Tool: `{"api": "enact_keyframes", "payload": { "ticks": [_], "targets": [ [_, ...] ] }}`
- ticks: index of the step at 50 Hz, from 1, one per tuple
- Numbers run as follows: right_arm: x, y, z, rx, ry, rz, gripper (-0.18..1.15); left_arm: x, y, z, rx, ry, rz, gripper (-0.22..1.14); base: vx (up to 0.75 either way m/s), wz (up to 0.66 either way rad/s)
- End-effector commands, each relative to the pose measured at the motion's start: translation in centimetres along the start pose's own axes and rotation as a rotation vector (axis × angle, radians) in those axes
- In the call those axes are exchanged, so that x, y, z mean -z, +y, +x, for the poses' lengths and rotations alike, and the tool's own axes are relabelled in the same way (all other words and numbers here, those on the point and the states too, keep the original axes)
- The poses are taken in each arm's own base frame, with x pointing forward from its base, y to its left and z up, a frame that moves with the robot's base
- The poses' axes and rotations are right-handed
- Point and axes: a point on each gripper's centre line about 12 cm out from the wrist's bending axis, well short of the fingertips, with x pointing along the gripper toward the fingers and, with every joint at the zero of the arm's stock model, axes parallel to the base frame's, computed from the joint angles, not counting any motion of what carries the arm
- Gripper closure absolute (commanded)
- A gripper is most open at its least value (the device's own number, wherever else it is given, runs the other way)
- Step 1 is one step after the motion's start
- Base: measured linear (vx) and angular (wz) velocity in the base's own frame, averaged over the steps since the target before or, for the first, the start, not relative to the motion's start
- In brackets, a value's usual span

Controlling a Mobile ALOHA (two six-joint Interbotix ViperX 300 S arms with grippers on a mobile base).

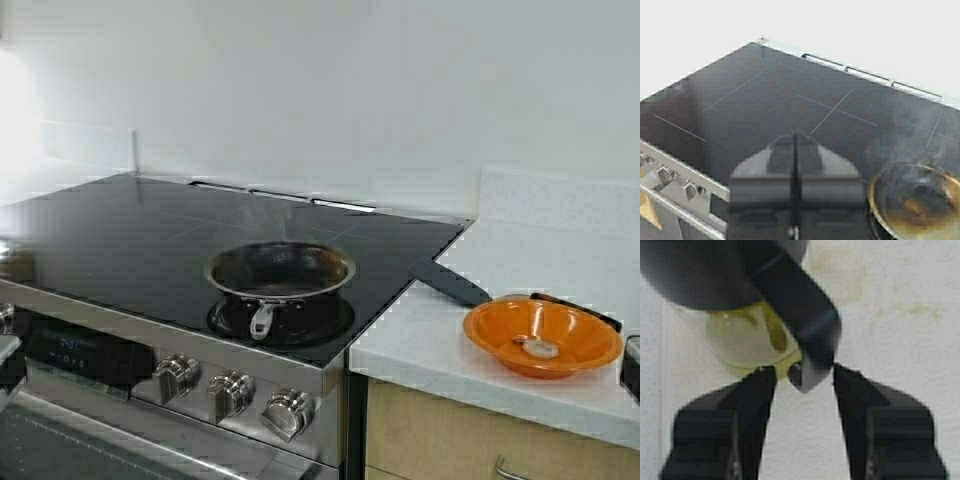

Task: Add oil to the pan and cook the shrimp and serve it

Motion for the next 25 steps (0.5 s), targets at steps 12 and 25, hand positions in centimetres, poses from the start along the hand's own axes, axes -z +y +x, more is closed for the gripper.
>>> {"api": "enact_keyframes", "payload": {
  "ticks": [12, 25],
  "targets": [
    [-1.5, 0.0, -3.2, -0.010, 0.017, 0.058, 0.20, -0.9, 0.0, -0.3, 0.001, -0.038, -0.003, 0.89, 0.00, 0.00],
    [-1.2, 0.5, -6.3, -0.028, 0.063, 0.070, 0.20, -0.8, 0.0, -0.2, -0.001, -0.015, -0.003, 0.89, 0.00, 0.00]
  ]
}}
